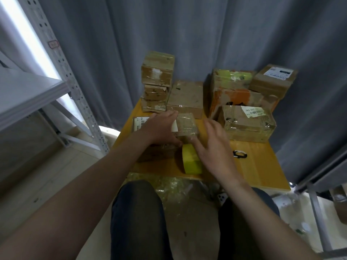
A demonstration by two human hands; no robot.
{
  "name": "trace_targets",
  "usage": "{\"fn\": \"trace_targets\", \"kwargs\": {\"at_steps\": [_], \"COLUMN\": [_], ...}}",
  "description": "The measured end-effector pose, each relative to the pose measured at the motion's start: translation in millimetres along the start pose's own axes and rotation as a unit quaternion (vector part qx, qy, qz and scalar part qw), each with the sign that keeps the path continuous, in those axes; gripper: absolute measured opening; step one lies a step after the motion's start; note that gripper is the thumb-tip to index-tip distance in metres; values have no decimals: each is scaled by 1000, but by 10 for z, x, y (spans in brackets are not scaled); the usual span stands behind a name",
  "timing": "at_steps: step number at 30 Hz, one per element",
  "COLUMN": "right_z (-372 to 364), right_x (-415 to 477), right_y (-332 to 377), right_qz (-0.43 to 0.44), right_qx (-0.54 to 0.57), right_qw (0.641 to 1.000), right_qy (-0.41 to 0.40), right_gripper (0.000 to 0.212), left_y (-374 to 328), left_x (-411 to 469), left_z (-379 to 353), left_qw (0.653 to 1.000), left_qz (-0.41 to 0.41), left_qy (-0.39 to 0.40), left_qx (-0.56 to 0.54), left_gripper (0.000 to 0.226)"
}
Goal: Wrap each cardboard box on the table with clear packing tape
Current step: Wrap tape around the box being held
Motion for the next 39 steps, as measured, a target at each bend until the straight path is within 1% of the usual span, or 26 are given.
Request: {"fn": "trace_targets", "kwargs": {"at_steps": [1, 2, 3, 4, 5, 7, 8, 9, 12, 13, 15, 19, 22, 25, 28, 30, 32, 33, 34, 35, 36, 37, 38, 39], "right_z": [11, -38, -106, -202, -272, -401, -463, -516, -600, -606, -603, -578, -458, -303, -289, -315, -303, -275, -232, -190, -153, -114, -46, 29], "right_x": [58, 97, 105, 109, 125, 217, 285, 365, 637, 703, 761, 697, 485, 192, -38, -137, -214, -241, -265, -284, -305, -323, -343, -355], "right_y": [147, 267, 367, 421, 457, 477, 483, 480, 411, 388, 364, 353, 336, 263, 161, 125, 101, 71, 27, -19, -53, -68, -63, -63], "right_qz": [59, 105, 135, 149, 151, 138, 130, 120, 96, 95, 98, 98, 118, 147, 160, 139, 101, 72, 31, -12, -42, -49, -42, -24], "right_qx": [-26, -41, -61, -91, -130, -209, -230, -230, -182, -172, -166, -149, -130, -101, -95, -27, 69, 107, 143, 182, 227, 272, 311, 339], "right_qw": [997, 989, 977, 964, 955, 944, 941, 941, 943, 942, 940, 947, 950, 952, 954, 967, 979, 984, 985, 981, 971, 960, 949, 940], "right_qy": [34, 92, 155, 201, 220, 215, 213, 217, 261, 273, 283, 268, 259, 248, 233, 214, 162, 126, 93, 72, 61, 52, 39, 20], "right_gripper": [68, 61, 59, 61, 68, 83, 88, 91, 88, 86, 83, 85, 76, 65, 68, 79, 91, 93, 90, 80, 62, 39, 21, 15], "left_y": [-12, -20, -22, -12, 3, 44, 60, 71, 62, 45, 24, 22, 74, 68, 57, 46, 41, 34, 4, -13, -30, -58, -82, -84], "left_x": [-5, -5, -3, 0, 2, 4, 5, 2, -15, -11, 26, 65, 87, 75, 60, 85, 105, 114, 112, 121, 122, 114, 105, 111], "left_z": [7, 11, 12, 11, 6, -4, -10, -16, 4, 18, 34, 27, -6, -13, -18, -1, 55, 86, 128, 163, 193, 236, 273, 301], "left_qw": [1000, 1000, 1000, 1000, 1000, 999, 999, 998, 997, 997, 997, 997, 998, 999, 999, 999, 998, 997, 995, 991, 986, 981, 976, 971], "left_qz": [-3, -5, -8, -10, -13, -17, -21, -27, -28, -28, -20, -5, 10, 11, 14, 32, 54, 60, 64, 65, 62, 55, 50, 49], "left_qy": [-5, -8, -9, -7, -8, -19, -21, -22, -26, -26, -22, -5, 0, -13, -10, 8, 20, 31, 45, 60, 84, 112, 136, 151], "left_qx": [-3, -8, -12, -15, -17, -28, -37, -47, -62, -64, -76, -77, -56, -43, -30, -19, -20, -32, -60, -100, -127, -148, -163, -179], "left_gripper": [119, 112, 105, 101, 99, 95, 94, 94, 115, 119, 114, 107, 94, 103, 117, 122, 120, 114, 102, 86, 72, 62, 56, 56]}}
Point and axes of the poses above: each hand's wrist, its own x-axis towards the middle knuckle, its own z-axis out of the back of the hand, y = z × x, the point moved 7 cm from there along x, towards the middle knuckle, and after that the axes turned 11 degrees about -x, right-handed, at the moved point
